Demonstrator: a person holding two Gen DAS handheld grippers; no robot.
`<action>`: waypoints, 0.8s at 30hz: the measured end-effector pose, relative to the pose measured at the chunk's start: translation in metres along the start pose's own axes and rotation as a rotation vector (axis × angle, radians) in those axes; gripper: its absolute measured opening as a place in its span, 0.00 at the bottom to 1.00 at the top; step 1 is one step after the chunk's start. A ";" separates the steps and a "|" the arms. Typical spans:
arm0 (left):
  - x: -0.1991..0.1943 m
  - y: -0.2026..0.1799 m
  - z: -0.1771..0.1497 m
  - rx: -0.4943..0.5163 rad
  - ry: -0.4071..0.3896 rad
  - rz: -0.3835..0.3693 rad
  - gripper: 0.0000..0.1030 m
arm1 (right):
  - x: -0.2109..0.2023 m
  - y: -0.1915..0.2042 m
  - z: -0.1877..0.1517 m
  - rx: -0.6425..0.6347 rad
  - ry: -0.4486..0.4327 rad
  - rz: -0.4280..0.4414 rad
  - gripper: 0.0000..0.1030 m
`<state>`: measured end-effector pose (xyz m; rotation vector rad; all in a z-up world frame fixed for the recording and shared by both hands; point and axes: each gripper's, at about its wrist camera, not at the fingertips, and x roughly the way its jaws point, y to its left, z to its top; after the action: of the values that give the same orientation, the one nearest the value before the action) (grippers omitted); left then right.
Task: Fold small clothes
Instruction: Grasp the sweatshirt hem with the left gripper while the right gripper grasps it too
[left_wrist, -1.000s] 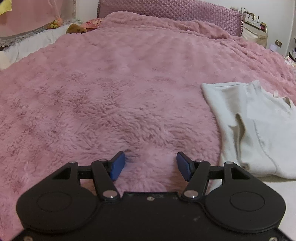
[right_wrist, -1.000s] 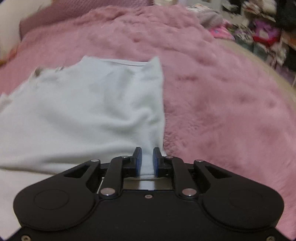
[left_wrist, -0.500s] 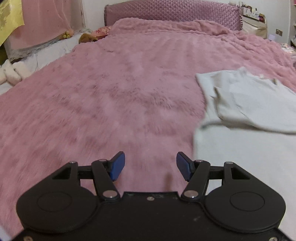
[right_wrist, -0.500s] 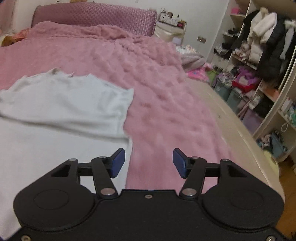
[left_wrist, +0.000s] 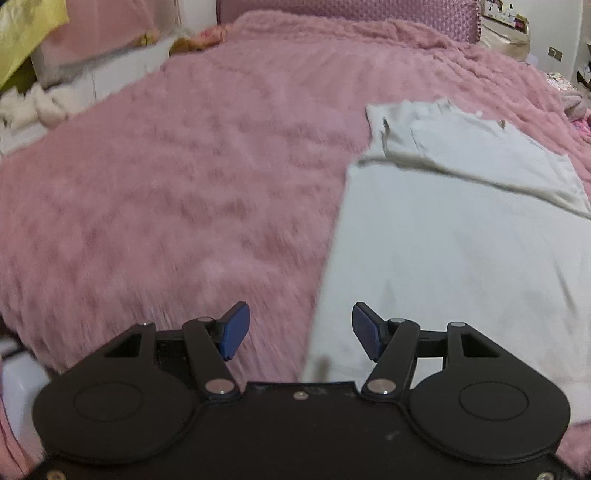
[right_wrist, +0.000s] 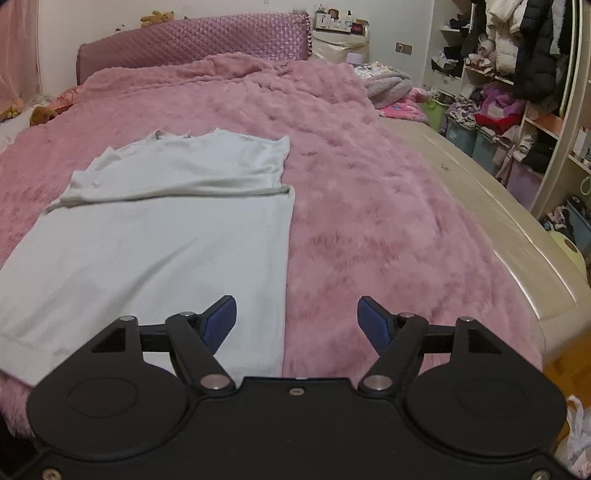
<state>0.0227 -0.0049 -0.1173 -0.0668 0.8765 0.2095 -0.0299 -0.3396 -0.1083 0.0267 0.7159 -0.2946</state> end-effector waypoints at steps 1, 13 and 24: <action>0.000 -0.005 -0.006 0.002 0.015 -0.008 0.61 | -0.002 0.000 -0.004 0.015 0.006 -0.005 0.68; 0.022 -0.030 -0.040 0.072 0.087 0.003 0.61 | 0.019 0.011 -0.037 0.070 0.075 -0.010 0.68; 0.037 -0.015 -0.048 -0.017 0.159 -0.025 0.64 | 0.026 -0.002 -0.056 0.145 0.146 -0.008 0.68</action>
<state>0.0129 -0.0210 -0.1768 -0.1116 1.0319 0.1903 -0.0478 -0.3415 -0.1676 0.1847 0.8382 -0.3545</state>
